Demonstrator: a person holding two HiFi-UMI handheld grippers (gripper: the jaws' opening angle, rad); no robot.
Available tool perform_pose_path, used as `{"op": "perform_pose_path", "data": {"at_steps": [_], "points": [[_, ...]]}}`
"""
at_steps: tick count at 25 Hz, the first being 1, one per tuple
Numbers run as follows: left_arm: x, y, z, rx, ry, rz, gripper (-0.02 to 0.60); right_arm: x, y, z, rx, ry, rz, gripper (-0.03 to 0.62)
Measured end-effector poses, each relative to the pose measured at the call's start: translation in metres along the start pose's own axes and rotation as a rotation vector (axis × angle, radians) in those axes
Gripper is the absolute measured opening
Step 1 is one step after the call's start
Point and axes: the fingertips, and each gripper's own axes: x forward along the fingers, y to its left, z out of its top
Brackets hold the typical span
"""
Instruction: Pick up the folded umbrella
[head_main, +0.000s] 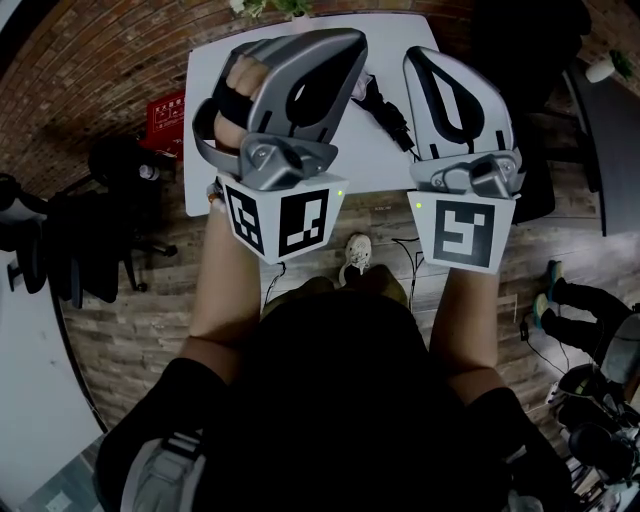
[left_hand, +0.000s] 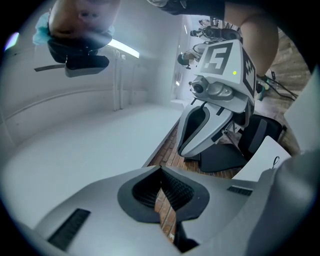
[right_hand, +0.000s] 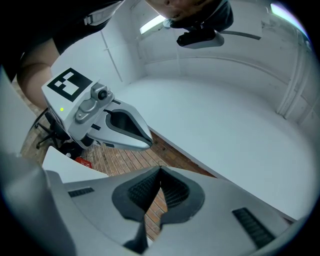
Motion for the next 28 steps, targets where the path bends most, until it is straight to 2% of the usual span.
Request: {"op": "perform_pose_path", "data": {"at_steps": [13,28], "points": [[0.036,-0.005,-0.008,0.008,0.023,0.01,0.012,0.017,-0.021,-0.024,0.043,-0.034,0.019,0.028],[0.057,-0.017,-0.017,-0.005,0.043,-0.006,0.012,0.025,-0.026,-0.044,0.026,-0.035,0.063,0.028]]}}
